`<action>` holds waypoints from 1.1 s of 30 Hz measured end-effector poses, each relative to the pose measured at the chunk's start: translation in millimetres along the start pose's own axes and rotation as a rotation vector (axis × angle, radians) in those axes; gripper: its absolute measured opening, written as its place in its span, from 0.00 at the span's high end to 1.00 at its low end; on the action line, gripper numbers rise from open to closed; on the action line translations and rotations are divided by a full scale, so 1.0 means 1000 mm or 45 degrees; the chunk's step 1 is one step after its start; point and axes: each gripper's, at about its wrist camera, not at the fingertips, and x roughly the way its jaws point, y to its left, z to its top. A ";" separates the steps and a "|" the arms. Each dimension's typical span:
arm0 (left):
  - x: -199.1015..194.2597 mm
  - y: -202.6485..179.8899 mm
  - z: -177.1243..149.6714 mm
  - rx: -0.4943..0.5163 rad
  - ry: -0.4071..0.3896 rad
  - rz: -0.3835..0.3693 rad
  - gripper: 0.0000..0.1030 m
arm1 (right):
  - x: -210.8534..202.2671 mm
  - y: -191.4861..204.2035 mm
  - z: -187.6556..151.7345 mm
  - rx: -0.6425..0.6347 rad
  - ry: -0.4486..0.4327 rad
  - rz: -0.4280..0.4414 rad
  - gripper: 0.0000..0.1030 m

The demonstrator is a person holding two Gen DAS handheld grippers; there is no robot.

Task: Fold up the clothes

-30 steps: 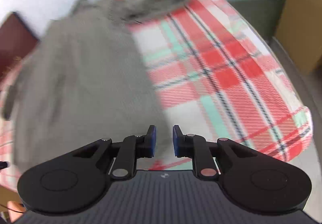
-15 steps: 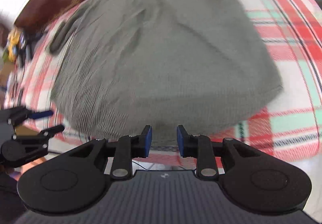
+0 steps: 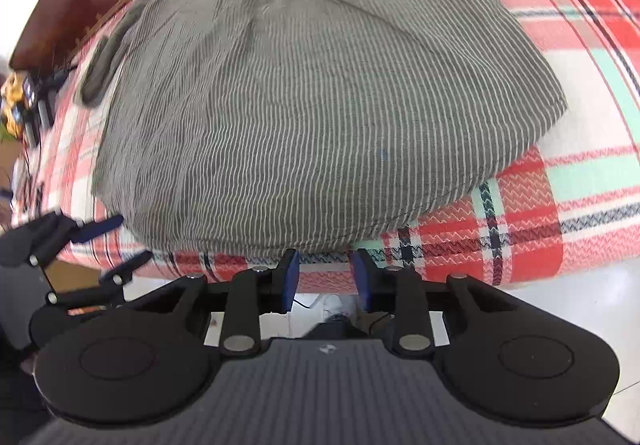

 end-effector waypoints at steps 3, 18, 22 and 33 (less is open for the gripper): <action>0.003 0.031 -0.002 -0.364 0.066 -0.168 0.43 | 0.003 -0.008 -0.001 0.092 -0.009 0.058 0.60; 0.026 0.086 -0.037 -1.263 0.179 -0.603 0.44 | 0.015 -0.049 -0.009 0.585 -0.024 0.345 0.64; 0.034 0.100 -0.042 -1.464 0.160 -0.646 0.46 | 0.020 -0.053 -0.010 0.689 -0.038 0.382 0.68; 0.036 0.111 -0.041 -1.445 0.171 -0.592 1.00 | 0.020 -0.048 -0.002 0.694 -0.061 0.360 0.98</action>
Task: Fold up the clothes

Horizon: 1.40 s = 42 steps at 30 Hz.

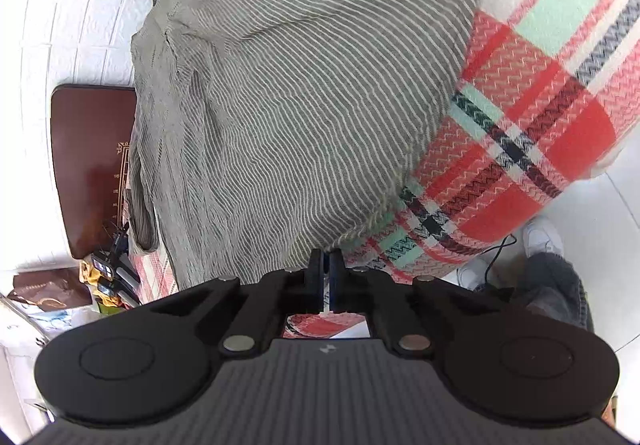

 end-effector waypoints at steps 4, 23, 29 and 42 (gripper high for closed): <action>-0.007 0.002 -0.006 0.059 0.020 0.031 1.00 | -0.006 0.004 -0.004 -0.080 0.027 -0.053 0.99; -0.044 0.013 -0.003 0.191 -0.079 0.116 0.59 | -0.043 -0.001 0.006 -0.203 -0.045 -0.098 0.91; -0.077 0.028 0.040 0.247 -0.381 0.423 0.45 | -0.089 0.004 0.042 -0.310 -0.351 -0.209 0.58; -0.035 0.043 0.070 0.366 -0.266 0.537 0.75 | -0.059 -0.005 0.088 -0.391 -0.317 -0.419 0.89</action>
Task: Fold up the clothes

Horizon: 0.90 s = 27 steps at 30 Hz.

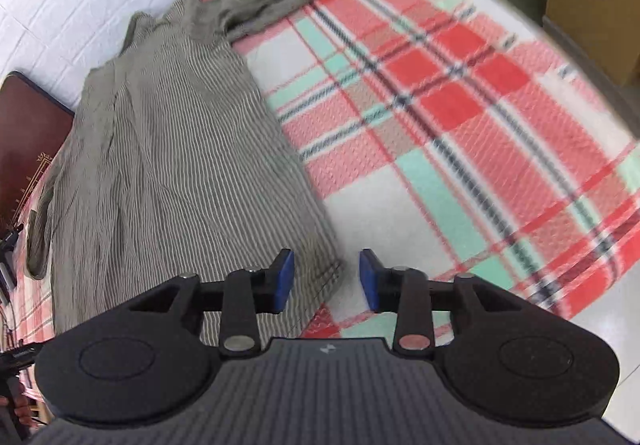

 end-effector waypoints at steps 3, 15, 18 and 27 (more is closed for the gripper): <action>0.002 -0.003 -0.002 0.007 0.023 -0.016 1.00 | -0.003 0.003 -0.003 0.002 0.012 0.012 0.96; 0.000 0.006 -0.016 -0.012 0.021 -0.025 1.00 | -0.002 -0.004 -0.003 -0.027 0.039 -0.066 0.96; 0.000 0.008 -0.016 -0.011 0.018 -0.029 1.00 | -0.001 -0.004 -0.005 -0.032 0.044 -0.070 0.96; -0.009 0.028 -0.025 -0.044 0.003 -0.022 0.49 | -0.005 -0.001 -0.008 -0.016 0.031 -0.127 0.88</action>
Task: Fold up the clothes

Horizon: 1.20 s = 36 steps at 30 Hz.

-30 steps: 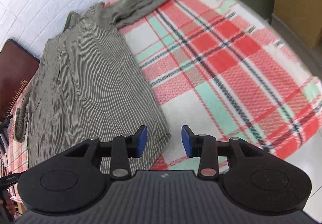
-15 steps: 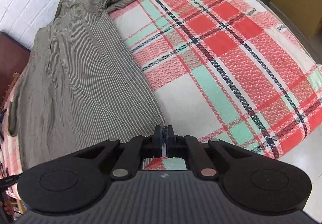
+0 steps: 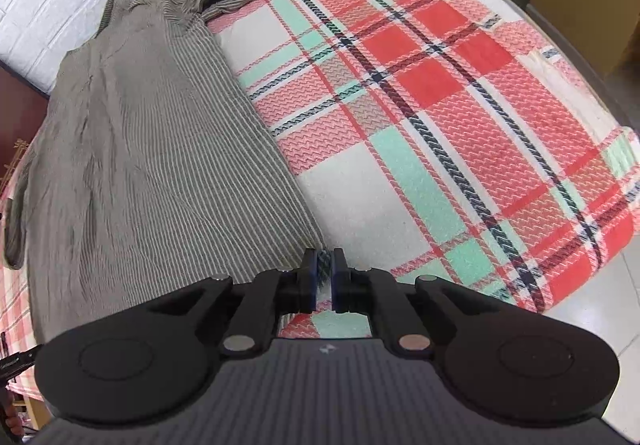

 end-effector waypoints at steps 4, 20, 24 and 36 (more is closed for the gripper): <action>-0.010 0.011 0.006 -0.009 -0.036 -0.019 0.43 | -0.011 0.006 0.000 -0.002 -0.028 -0.083 0.72; -0.025 -0.023 0.098 -0.019 -0.266 -0.050 0.37 | -0.065 0.171 0.115 -0.563 -0.267 0.289 0.69; -0.029 -0.048 0.131 -0.006 -0.334 -0.023 0.34 | -0.043 0.216 0.160 -0.730 -0.251 0.385 0.69; -0.022 -0.130 0.263 0.234 -0.506 0.027 0.27 | 0.041 0.290 0.259 -0.848 -0.166 0.429 0.69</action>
